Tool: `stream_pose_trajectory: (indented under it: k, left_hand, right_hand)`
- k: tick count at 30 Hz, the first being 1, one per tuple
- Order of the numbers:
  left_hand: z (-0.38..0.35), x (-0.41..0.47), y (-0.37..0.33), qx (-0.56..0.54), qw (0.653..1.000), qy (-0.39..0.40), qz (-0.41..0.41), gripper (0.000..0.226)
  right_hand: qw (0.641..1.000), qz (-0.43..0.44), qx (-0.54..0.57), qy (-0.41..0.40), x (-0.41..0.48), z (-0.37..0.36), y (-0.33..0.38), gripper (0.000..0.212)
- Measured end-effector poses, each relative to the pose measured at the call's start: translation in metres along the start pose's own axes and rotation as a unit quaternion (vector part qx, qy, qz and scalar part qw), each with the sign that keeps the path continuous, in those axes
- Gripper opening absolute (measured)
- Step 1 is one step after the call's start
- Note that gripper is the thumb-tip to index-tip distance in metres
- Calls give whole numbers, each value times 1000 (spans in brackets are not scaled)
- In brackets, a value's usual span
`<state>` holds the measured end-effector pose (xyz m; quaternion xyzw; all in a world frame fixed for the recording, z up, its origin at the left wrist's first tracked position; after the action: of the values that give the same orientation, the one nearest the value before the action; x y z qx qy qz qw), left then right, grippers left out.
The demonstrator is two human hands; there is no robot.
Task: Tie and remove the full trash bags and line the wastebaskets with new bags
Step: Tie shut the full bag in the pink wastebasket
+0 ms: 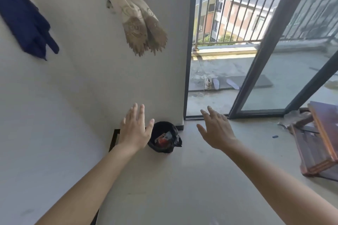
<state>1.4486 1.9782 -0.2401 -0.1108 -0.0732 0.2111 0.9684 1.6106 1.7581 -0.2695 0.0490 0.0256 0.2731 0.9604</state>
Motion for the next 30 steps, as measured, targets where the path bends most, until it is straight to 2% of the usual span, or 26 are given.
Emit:
stream_pose_trajectory:
  k: [8,14,23,27,30]
  left_hand:
    - [-98,128,46,-1,995,73,65,71]
    - [-130,204,82,-1,992,90,84,71]
    - [-228,244,153,-18,979,189,70,69]
    - [-292,241,183,-67,977,185,85,65]
    - [-370,236,214,-104,976,163,103,63]
  right_hand:
    - [997,25,-5,76,172,-74,8,62]
    - [992,27,-10,127,261,-128,33,60]
    - [980,-48,-22,189,276,-221,48,58]
    - [973,-83,-2,214,277,-288,44,60]
    - [964,-128,70,223,287,-362,38,60]
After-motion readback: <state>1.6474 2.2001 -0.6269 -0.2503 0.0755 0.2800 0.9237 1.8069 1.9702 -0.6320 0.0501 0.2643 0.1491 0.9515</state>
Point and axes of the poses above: each hand's wrist, its own x-axis towards the middle knuckle, its own z-axis out of the back of the hand, y = z × x, the point moved 10 cm from there along x, towards the middle knuckle, and after that the axes turned 10 degrees about -z, right-handed, at the moved point
